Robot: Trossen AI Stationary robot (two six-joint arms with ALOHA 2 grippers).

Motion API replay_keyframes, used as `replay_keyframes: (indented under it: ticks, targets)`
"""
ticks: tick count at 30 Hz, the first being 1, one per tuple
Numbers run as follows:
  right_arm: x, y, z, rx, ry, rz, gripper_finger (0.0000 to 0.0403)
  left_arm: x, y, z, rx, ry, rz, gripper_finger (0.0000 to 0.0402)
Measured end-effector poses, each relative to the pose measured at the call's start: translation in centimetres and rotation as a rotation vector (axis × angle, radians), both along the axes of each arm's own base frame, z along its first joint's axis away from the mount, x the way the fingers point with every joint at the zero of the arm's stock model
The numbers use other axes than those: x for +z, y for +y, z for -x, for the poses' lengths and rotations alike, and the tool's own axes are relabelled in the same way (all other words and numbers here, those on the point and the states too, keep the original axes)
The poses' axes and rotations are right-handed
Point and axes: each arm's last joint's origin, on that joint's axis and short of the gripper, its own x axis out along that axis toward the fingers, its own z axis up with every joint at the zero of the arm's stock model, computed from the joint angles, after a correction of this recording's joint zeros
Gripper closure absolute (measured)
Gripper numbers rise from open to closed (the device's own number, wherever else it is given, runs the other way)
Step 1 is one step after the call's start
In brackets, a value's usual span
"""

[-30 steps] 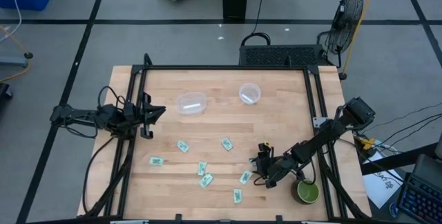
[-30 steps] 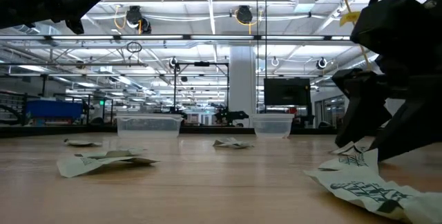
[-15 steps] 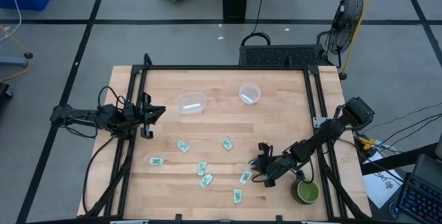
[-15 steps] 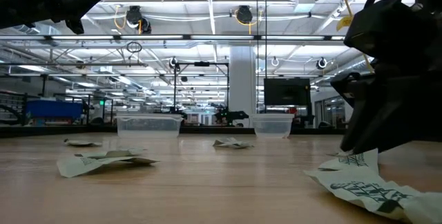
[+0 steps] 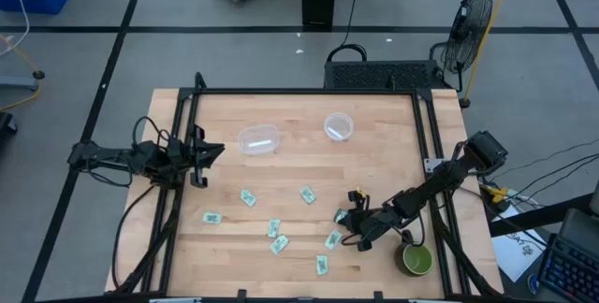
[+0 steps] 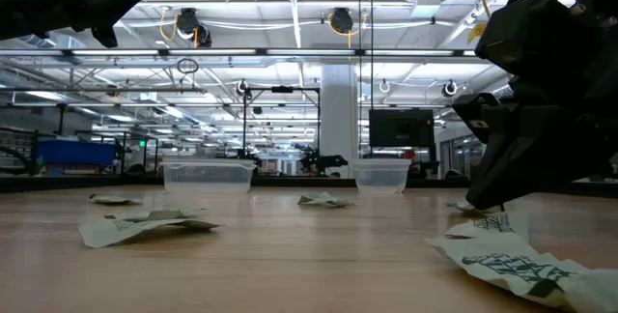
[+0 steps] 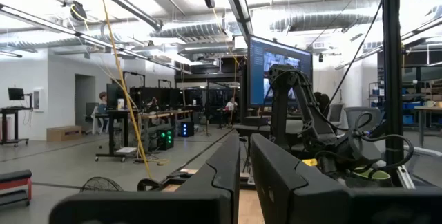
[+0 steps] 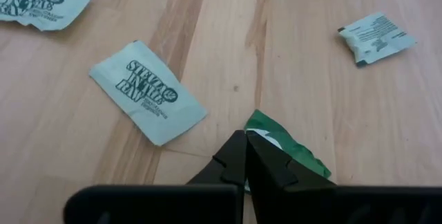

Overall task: Pick and place Stevia / Truvia into bins
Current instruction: Put the green stevia packet into the right transparent container

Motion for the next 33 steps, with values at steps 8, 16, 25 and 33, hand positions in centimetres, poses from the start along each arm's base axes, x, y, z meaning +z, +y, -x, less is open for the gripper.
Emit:
replay_keyframes:
  ticks: [8,16,25,33]
  targets:
    - [0.7,-0.9,-0.5,-0.034,-0.034,0.02,0.0402,0.0,0.0,0.0,0.0,0.0,0.0,0.036]
    - [3.9,-2.5,-0.9,-0.1,-0.154,0.026,0.0402,0.0,0.0,0.0,-0.006,-0.003,0.015,0.036]
    - [7.4,-5.6,-1.2,-0.164,-0.275,0.052,0.0402,0.0,0.0,0.0,-0.007,-0.004,0.016,0.036]
    - [8.9,-8.9,-1.6,-0.241,-0.315,0.116,0.0403,0.0,0.0,0.0,-0.009,-0.004,0.021,0.036]
